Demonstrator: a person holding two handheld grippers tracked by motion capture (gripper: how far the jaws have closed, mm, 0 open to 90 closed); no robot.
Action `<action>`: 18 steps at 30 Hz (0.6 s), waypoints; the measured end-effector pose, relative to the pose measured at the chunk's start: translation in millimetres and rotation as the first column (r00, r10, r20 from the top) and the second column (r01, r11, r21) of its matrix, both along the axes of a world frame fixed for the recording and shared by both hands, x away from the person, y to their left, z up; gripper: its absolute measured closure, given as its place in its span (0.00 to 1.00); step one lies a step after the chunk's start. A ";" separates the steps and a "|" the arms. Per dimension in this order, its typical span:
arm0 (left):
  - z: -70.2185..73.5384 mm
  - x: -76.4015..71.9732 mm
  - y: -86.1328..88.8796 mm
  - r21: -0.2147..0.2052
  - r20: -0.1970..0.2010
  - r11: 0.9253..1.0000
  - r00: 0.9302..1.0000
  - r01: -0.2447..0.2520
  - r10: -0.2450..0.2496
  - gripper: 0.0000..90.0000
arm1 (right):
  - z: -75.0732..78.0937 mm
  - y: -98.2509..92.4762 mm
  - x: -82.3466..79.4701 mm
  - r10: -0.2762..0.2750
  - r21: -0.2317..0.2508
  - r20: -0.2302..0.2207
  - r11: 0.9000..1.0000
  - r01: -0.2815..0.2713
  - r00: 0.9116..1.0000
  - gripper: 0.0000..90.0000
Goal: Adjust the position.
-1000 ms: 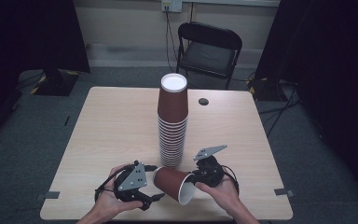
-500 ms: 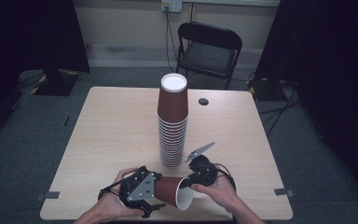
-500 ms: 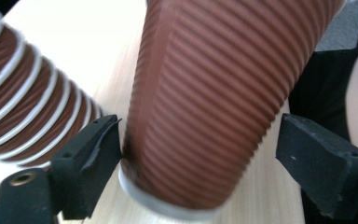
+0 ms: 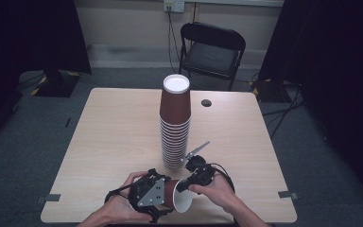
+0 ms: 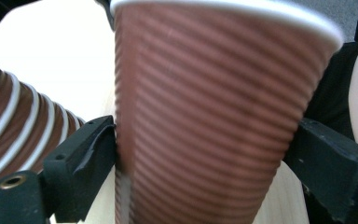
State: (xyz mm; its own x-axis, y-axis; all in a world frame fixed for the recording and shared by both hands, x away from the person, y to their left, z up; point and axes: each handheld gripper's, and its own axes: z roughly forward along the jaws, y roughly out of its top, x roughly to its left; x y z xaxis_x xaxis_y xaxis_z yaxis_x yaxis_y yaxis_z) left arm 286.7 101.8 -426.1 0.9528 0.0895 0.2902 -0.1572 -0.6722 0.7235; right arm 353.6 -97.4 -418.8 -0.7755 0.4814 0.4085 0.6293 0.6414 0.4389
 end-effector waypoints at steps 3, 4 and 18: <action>3.0 -1.5 -2.1 -0.015 0.018 1.000 1.000 -0.005 0.006 0.09 | 0.9 2.4 3.2 -0.009 0.002 -0.009 1.000 0.009 1.000 0.96; 2.7 -2.3 -3.1 -0.014 0.027 1.000 1.000 -0.008 0.009 0.09 | 1.3 3.4 3.9 -0.015 0.001 -0.011 1.000 0.015 1.000 0.96; -0.6 -4.5 -7.0 -0.022 0.063 1.000 0.998 -0.017 0.018 0.06 | 0.8 21.8 9.0 -0.022 -0.041 -0.060 0.999 0.020 0.998 0.96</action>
